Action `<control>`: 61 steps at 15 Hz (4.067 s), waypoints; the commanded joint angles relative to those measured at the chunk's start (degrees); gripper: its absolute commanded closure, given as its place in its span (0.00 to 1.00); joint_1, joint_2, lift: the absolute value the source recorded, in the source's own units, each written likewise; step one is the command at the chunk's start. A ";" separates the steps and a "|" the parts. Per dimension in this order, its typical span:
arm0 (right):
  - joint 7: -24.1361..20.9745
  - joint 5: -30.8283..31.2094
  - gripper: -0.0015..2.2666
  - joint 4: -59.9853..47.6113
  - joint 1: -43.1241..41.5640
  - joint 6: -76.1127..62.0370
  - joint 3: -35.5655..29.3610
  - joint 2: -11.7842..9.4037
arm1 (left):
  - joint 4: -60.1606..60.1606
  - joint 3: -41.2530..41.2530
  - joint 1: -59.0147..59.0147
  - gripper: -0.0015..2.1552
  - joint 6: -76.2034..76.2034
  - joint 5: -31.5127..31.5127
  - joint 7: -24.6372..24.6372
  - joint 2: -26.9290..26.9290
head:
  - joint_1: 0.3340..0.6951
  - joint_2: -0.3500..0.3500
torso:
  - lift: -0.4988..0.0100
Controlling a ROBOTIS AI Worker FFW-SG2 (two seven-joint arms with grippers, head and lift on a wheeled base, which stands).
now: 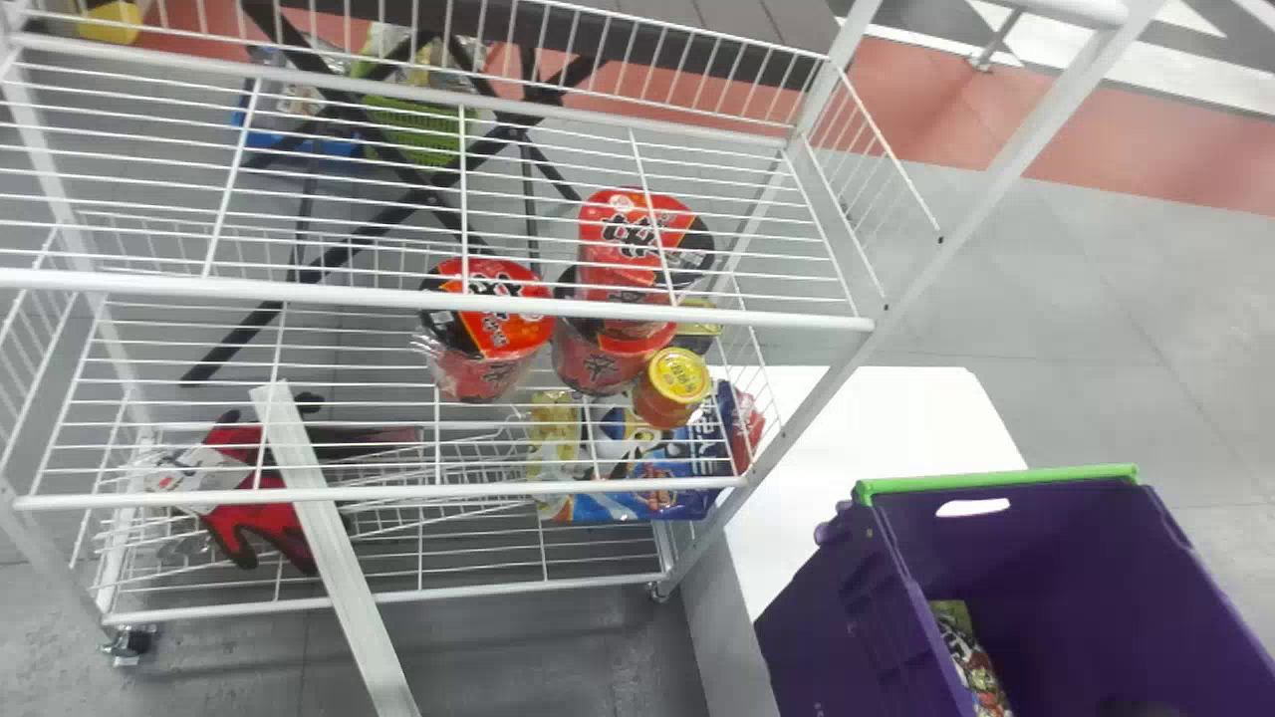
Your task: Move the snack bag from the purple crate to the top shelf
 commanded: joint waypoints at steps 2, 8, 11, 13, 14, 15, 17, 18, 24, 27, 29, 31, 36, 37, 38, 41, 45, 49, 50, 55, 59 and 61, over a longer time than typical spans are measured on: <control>-1.89 3.12 0.01 10.48 -0.17 0.12 2.27 -5.45 | 0.39 0.02 -0.09 0.05 -0.19 -0.02 0.00 0.21 | 1.00 0.00 | 0.09; -7.16 12.08 0.01 19.98 -1.23 0.12 9.92 -9.58 | 0.74 0.02 -0.18 0.05 -0.36 -0.02 0.00 0.38 | 1.00 0.00 | 0.09; -8.83 16.74 0.01 22.79 -1.23 0.12 14.76 -10.20 | 0.66 -0.07 -0.35 0.05 -0.19 -0.02 0.00 0.38 | 1.00 0.00 | 0.09; -9.18 18.85 0.01 25.43 -1.93 -0.18 17.39 -11.17 | 1.01 -0.07 -0.61 0.05 -0.19 -0.11 0.00 0.38 | 1.00 0.00 | 0.09; -9.36 20.35 0.01 26.22 -2.20 -1.05 19.06 -11.25 | 1.10 -0.07 -0.61 0.05 -0.01 -0.11 0.00 0.38 | 1.00 0.00 | 0.09; -9.71 22.19 0.01 27.01 -2.55 -1.93 20.82 -11.34 | 1.10 -0.16 -0.70 0.05 -0.01 -0.11 -0.09 0.47 | 1.00 0.00 | 0.09; -11.29 24.65 0.01 29.29 -3.16 -4.39 23.63 -12.40 | 1.10 -0.16 -0.70 0.05 -0.01 -0.11 -0.09 0.56 | 1.00 0.00 | 0.09; -11.20 25.79 0.01 30.87 -3.69 -5.27 24.42 -13.01 | 1.27 -0.16 -0.79 0.05 -0.01 -0.11 -0.09 0.56 | 1.00 0.00 | 0.09; -7.51 32.21 0.01 37.99 -4.22 -12.83 30.84 -15.21 | 2.59 -0.42 -1.76 0.05 -0.19 -0.02 -0.18 0.73 | 1.00 0.00 | 0.09; -5.14 35.29 0.01 39.84 -4.22 -16.52 34.53 -14.94 | 3.38 -0.60 -2.11 0.05 -0.19 -0.02 -0.09 0.73 | 1.00 0.00 | 0.09; -4.43 37.04 0.01 41.07 -4.22 -17.58 36.46 -15.03 | 4.08 -0.60 -2.37 0.05 -1.24 -0.02 -0.09 0.73 | 1.00 0.00 | 0.09; -3.73 39.24 0.01 41.77 -4.22 -18.11 38.13 -15.03 | 4.44 -0.60 -2.64 0.05 -1.07 0.07 -0.09 0.73 | 1.00 0.00 | 0.09; -3.38 43.64 0.01 44.41 -5.01 -21.27 41.65 -15.03 | 5.58 -0.60 -3.69 0.05 -1.42 0.15 -0.09 0.73 | 1.00 0.00 | 0.09; -3.38 44.69 0.01 45.55 -5.54 -22.15 42.35 -15.03 | 5.84 -0.60 -3.87 0.05 -1.42 0.33 -0.09 0.82 | 1.00 0.00 | 0.09; -3.29 45.75 0.01 46.52 -5.71 -23.55 43.41 -15.03 | 6.10 -0.60 -3.95 0.05 -1.42 0.42 -0.09 0.91 | 1.00 0.00 | 0.09; -3.29 46.62 0.01 49.16 -6.33 -28.65 45.17 -14.94 | 6.72 -0.60 -4.48 0.05 -1.42 0.42 -0.18 1.00 | 1.00 0.00 | 0.09; -0.13 46.19 0.01 51.62 -7.21 -32.52 45.17 -14.24 | 6.98 -0.60 -4.83 0.05 -1.59 0.51 -0.44 1.17 | 1.00 0.00 | 0.09; 0.14 46.27 0.03 52.85 -7.29 -35.16 45.17 -13.98 | 7.16 -0.60 -5.01 0.05 -1.42 0.86 -0.53 1.44 | 1.00 0.00 | 0.09; 0.22 46.45 0.05 52.93 -7.29 -35.51 45.17 -13.89 | 7.16 -0.60 -5.01 0.05 -1.59 0.86 -0.53 1.53 | 1.00 0.00 | 0.09; 1.63 48.03 0.68 53.11 -7.29 -37.44 45.87 -13.10 | 7.16 -0.51 -5.18 0.05 -1.59 1.12 -0.71 1.70 | 1.00 0.00 | 0.09; 1.63 47.06 0.89 49.77 -6.68 -36.91 44.37 -11.69 | 7.16 -0.51 -5.10 0.05 -1.59 1.21 -0.71 1.70 | 1.00 0.00 | 0.09; 1.81 45.75 0.93 45.11 -5.10 -32.70 42.88 -10.81 | 7.16 -0.51 -5.10 0.05 -1.42 1.12 -0.71 1.61 | 1.00 0.00 | 0.09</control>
